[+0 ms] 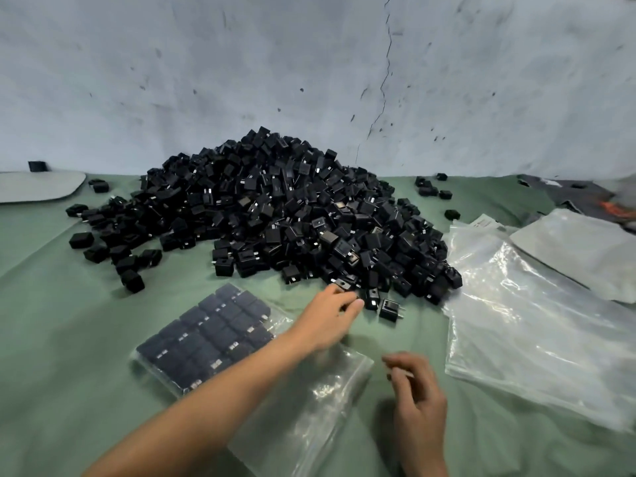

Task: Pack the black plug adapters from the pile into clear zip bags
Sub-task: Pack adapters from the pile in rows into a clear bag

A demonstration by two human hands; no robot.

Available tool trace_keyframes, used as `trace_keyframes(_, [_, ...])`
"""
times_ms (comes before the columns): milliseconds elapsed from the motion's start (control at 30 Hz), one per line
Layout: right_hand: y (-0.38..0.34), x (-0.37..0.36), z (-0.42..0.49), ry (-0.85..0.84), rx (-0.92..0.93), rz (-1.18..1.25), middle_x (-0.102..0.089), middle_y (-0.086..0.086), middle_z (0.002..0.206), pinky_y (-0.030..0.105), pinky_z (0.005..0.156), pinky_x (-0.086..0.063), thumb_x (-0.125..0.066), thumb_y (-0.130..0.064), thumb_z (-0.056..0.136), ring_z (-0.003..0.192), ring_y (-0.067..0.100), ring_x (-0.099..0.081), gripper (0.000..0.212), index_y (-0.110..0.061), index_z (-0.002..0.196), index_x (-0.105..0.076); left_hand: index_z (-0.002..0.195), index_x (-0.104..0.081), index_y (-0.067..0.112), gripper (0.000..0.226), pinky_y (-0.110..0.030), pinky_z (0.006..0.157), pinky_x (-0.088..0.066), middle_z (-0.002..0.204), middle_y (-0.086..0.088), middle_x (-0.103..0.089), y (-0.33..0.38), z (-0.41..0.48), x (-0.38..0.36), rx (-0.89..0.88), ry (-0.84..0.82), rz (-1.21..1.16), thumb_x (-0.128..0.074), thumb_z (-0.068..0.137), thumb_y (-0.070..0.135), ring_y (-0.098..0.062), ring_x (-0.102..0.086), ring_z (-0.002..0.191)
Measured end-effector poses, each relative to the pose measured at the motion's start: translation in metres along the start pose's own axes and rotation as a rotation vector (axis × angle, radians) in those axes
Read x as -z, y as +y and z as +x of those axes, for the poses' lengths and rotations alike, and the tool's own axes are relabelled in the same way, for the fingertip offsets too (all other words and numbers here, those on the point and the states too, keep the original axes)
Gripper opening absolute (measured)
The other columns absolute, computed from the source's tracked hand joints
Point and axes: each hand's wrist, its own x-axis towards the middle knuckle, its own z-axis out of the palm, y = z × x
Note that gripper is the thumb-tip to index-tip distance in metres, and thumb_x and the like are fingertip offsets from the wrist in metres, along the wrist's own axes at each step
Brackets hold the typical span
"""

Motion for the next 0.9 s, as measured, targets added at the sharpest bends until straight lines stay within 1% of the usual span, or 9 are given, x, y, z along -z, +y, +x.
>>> trace_keyframes(100, [-0.020,0.002,0.012,-0.121,0.162,-0.082,-0.054,-0.006,0.125,0.010,0.087,-0.042,-0.062,0.003,0.084,0.113,0.000,-0.052,0.027,-0.023,0.084,-0.071,0.060,-0.044,0.030,0.037,-0.025,0.077,-0.037,0.084,0.002,-0.052,0.021,-0.034,0.018,-0.161,-0.032,-0.225,-0.041,0.097,0.035,-0.012,-0.050,0.083])
trace_keyframes(233, [-0.039,0.007,0.021,-0.421,0.310,-0.138,-0.060,-0.004,0.123,0.020,0.095,-0.043,-0.061,0.001,0.082,0.115,0.007,-0.056,0.021,-0.016,0.083,-0.074,0.078,-0.067,0.042,0.043,-0.011,0.076,-0.037,0.090,0.023,-0.057,0.031,-0.070,0.033,-0.241,-0.039,-0.261,-0.037,0.099,0.019,0.004,-0.054,0.079])
trace_keyframes(333, [-0.048,0.006,0.016,-0.523,0.389,-0.190,-0.058,-0.001,0.128,0.017,0.096,-0.042,-0.060,-0.004,0.083,0.116,0.007,-0.056,0.023,-0.017,0.093,-0.076,0.107,-0.070,0.002,0.039,-0.019,0.090,-0.043,0.113,0.002,-0.065,0.028,-0.082,0.042,-0.304,-0.051,-0.133,-0.035,0.099,0.017,-0.005,-0.057,0.101])
trace_keyframes(400, [-0.049,0.006,0.011,-0.547,0.438,-0.230,-0.057,0.002,0.128,0.019,0.097,-0.044,-0.060,-0.002,0.084,0.120,0.007,-0.054,0.024,-0.013,0.096,-0.076,0.108,-0.069,-0.002,0.042,-0.024,0.100,-0.041,0.123,-0.009,-0.062,0.024,-0.089,0.041,-0.288,-0.070,-0.115,-0.034,0.100,0.020,-0.009,-0.054,0.115])
trace_keyframes(567, [-0.040,0.018,0.001,-0.547,0.540,-0.346,-0.056,0.008,0.122,0.021,0.096,-0.047,-0.062,-0.002,0.082,0.115,0.008,-0.055,0.027,-0.016,0.101,-0.075,0.088,-0.064,0.006,0.051,-0.032,0.110,-0.034,0.142,-0.008,-0.050,0.020,-0.107,0.026,-0.263,-0.074,0.027,-0.032,0.097,0.044,-0.011,-0.038,0.136])
trace_keyframes(633, [-0.032,0.030,0.000,-0.498,0.473,-0.324,-0.059,0.006,0.118,0.017,0.091,-0.047,-0.063,-0.004,0.080,0.109,0.006,-0.057,0.030,-0.021,0.100,-0.076,0.091,-0.058,0.011,0.043,-0.035,0.118,-0.022,0.157,-0.003,-0.028,0.018,-0.114,0.015,-0.274,-0.004,0.265,-0.038,0.096,0.049,-0.015,-0.022,0.146])
trace_keyframes(733, [-0.017,0.054,-0.004,-0.456,0.342,-0.371,-0.061,0.002,0.114,0.017,0.079,-0.046,-0.068,-0.005,0.075,0.098,0.002,-0.057,0.038,-0.037,0.095,-0.076,0.108,-0.050,0.018,0.044,-0.043,0.118,0.014,0.161,0.008,0.012,0.016,-0.122,0.004,-0.127,-0.093,0.526,-0.037,0.093,0.057,-0.009,0.028,0.142])
trace_keyframes(800, [-0.011,0.061,-0.013,-0.519,0.318,-0.436,-0.062,-0.003,0.113,0.016,0.077,-0.045,-0.071,-0.009,0.072,0.097,0.000,-0.057,0.044,-0.047,0.094,-0.073,0.108,-0.051,0.018,0.032,-0.041,0.111,0.028,0.162,0.008,0.009,0.017,-0.123,0.002,-0.090,-0.101,0.532,-0.038,0.096,0.045,-0.006,0.033,0.137])
trace_keyframes(900, [-0.013,0.050,-0.026,-0.592,0.409,-0.535,-0.064,-0.002,0.112,0.013,0.075,-0.043,-0.071,-0.016,0.066,0.098,-0.002,-0.052,0.043,-0.045,0.098,-0.073,0.096,-0.056,0.018,0.020,-0.040,0.112,0.027,0.160,0.002,-0.016,0.022,-0.124,0.004,-0.110,-0.032,0.482,-0.041,0.094,0.031,-0.010,0.009,0.148])
